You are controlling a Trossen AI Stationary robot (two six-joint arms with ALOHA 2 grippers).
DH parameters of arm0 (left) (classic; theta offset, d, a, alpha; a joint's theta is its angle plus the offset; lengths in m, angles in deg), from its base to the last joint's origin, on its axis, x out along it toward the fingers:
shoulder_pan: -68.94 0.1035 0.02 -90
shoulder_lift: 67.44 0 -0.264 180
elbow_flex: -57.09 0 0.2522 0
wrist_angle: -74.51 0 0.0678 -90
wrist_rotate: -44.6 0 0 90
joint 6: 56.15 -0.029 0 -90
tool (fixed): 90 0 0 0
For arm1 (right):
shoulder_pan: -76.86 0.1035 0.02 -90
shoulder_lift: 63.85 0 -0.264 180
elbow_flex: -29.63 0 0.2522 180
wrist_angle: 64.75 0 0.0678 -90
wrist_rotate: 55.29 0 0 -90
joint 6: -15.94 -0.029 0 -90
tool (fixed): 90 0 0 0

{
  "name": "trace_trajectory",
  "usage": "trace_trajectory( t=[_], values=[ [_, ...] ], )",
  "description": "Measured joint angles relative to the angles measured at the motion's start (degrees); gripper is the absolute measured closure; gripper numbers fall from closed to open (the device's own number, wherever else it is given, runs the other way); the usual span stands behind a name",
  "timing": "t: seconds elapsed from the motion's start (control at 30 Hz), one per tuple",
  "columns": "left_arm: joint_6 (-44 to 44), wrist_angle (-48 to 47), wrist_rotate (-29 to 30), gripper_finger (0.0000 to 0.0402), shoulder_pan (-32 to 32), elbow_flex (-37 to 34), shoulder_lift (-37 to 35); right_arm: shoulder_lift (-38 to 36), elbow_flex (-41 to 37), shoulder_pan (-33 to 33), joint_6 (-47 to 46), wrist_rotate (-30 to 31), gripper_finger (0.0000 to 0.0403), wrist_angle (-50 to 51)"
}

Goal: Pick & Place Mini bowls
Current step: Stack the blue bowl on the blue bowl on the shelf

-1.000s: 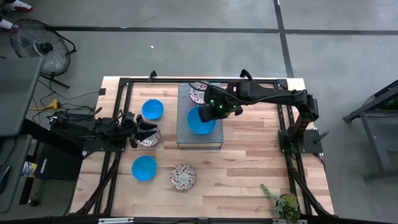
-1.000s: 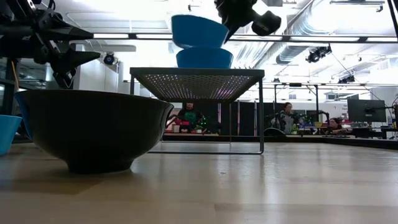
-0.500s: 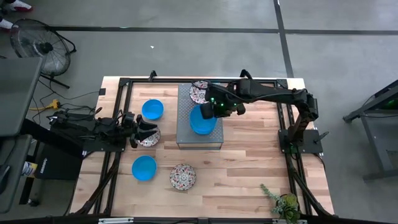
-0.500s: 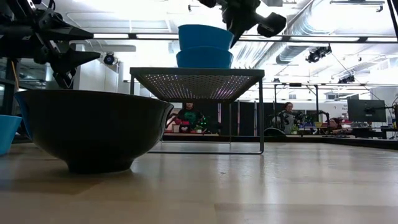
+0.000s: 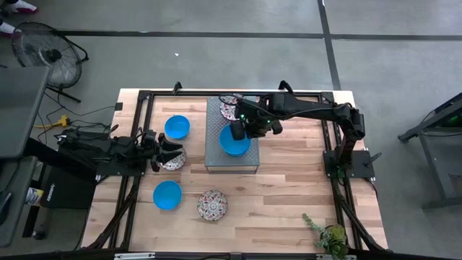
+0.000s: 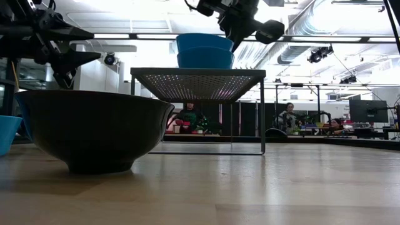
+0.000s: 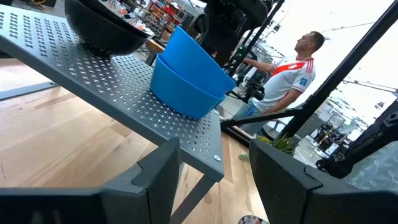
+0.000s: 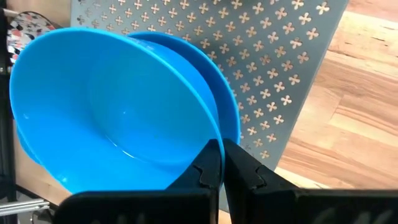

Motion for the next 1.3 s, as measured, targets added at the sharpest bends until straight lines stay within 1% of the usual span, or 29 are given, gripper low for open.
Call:
trace_trajectory(
  t=[0.3, 1.03, 1.17, 1.3],
  values=[
    [0.0, 0.0, 0.2, 0.0211, 0.0, 0.0, 0.0, 0.0, 0.0, -0.1, 1.4, -0.1, 0.0396, 0.4],
    [0.0, 0.0, 0.1, 0.0211, 0.0, 0.0, 0.0, -0.7, 0.1, -0.3, 3.9, 1.3, 0.0318, -0.2],
    [0.0, 0.0, 0.1, 0.0211, 0.0, 0.0, 0.0, -1.7, 0.1, -0.3, 5.2, 0.7, 0.0314, 0.0],
    [0.0, 0.0, -0.1, 0.0211, 0.0, 0.0, 0.0, -3.1, 0.1, -0.3, 6.7, 0.4, 0.0318, 0.2]
  ],
)
